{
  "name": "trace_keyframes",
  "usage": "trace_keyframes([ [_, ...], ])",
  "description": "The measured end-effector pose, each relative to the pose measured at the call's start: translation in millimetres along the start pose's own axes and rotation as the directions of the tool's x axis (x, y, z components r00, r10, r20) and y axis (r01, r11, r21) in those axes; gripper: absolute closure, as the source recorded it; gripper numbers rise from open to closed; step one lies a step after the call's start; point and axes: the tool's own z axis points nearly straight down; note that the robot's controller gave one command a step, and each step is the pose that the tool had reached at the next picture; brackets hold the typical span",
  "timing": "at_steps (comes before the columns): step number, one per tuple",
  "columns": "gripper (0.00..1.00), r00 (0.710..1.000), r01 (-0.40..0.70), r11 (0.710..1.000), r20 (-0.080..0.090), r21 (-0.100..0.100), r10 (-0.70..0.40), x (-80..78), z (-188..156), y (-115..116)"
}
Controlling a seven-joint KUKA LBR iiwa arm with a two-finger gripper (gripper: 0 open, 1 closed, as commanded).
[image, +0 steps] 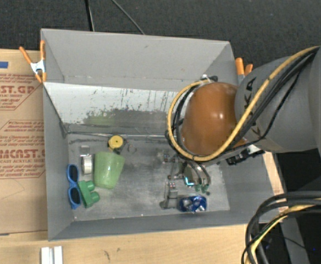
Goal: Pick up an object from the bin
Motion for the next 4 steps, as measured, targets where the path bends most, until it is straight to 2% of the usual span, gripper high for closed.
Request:
trace_keyframes([
  [1, 0.00, 0.995, 0.104, 0.995, 0.006, -0.002, -0.104, -42.1, 89.1, 80.7],
  [2, 0.00, 0.905, 0.424, 0.906, 0.029, 0.012, -0.424, -35.0, 78.7, 148.5],
  [3, 1.00, 0.906, 0.420, 0.907, 0.051, 0.011, -0.420, -39.9, 76.2, 149.7],
  [4, 1.00, 0.891, 0.454, 0.891, 0.018, 0.005, -0.454, -18.8, -83.0, 154.2],
])
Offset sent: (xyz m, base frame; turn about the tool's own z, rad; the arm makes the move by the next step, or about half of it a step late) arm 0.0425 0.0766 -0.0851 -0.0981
